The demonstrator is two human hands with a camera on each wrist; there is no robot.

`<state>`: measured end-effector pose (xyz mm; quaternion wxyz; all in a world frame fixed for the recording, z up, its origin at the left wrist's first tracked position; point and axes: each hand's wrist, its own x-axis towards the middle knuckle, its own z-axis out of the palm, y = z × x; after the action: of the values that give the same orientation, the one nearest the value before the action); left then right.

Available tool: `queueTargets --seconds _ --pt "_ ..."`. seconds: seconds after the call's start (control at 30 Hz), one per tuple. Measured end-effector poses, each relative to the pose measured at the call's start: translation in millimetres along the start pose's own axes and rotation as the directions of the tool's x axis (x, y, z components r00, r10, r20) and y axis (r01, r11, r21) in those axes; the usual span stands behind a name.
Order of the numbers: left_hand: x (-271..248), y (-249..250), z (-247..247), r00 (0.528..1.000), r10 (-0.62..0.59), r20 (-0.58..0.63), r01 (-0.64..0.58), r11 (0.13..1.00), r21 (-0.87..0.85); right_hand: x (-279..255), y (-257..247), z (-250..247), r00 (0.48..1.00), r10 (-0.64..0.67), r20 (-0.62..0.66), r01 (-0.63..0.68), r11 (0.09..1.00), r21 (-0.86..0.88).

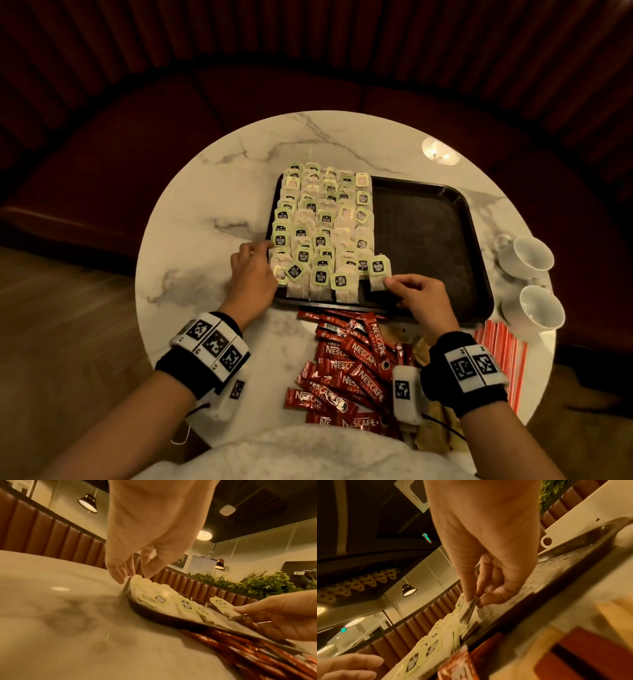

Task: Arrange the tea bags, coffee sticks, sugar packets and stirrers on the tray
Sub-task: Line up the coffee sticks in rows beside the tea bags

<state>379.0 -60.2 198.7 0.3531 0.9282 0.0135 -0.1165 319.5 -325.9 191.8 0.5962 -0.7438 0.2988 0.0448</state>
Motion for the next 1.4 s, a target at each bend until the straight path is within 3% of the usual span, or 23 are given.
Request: queueTargets --seconds 0.23,0.6,0.7,0.8,0.87,0.97,1.1,1.17,1.3,1.4 --pt "-1 -28 8 0.995 -0.048 0.088 0.058 0.992 -0.114 -2 3 9 0.999 -0.002 -0.046 -0.010 0.963 -0.270" --pt "7 -49 13 0.995 -0.009 0.097 0.025 0.985 -0.171 -8 -5 12 0.999 -0.033 0.012 0.035 0.920 -0.389" --pt "-2 -45 7 0.999 0.008 0.038 -0.002 0.987 -0.162 -18 -13 1 0.993 -0.114 0.015 0.109 0.895 -0.432" --pt "-20 -31 -2 0.994 0.096 -0.047 -0.099 0.993 -0.061 -36 -18 -13 0.973 -0.193 0.126 0.230 0.866 -0.443" --pt "-37 -18 -8 0.973 0.227 -0.028 -0.228 0.972 -0.060 -51 -19 -20 0.956 -0.200 0.217 0.279 0.847 -0.452" --pt "-66 -10 -7 0.893 0.401 0.204 -0.380 0.915 -0.135 -74 -13 -27 0.928 -0.159 0.336 0.328 0.774 -0.541" --pt "-101 -12 11 0.742 0.496 0.451 -0.488 0.861 -0.144 -100 6 -28 0.871 -0.077 0.485 0.411 0.653 -0.635" --pt "-114 -18 23 0.692 0.497 0.523 -0.515 0.848 -0.123 -113 16 -25 0.837 -0.041 0.546 0.458 0.598 -0.658" --pt "-135 -26 37 0.680 0.507 0.529 -0.584 0.811 -0.026 -132 39 -20 0.803 -0.029 0.595 0.549 0.421 -0.722" --pt "-145 -25 43 0.684 0.523 0.509 -0.635 0.770 0.064 -139 51 -27 0.802 -0.031 0.597 0.563 0.372 -0.738"
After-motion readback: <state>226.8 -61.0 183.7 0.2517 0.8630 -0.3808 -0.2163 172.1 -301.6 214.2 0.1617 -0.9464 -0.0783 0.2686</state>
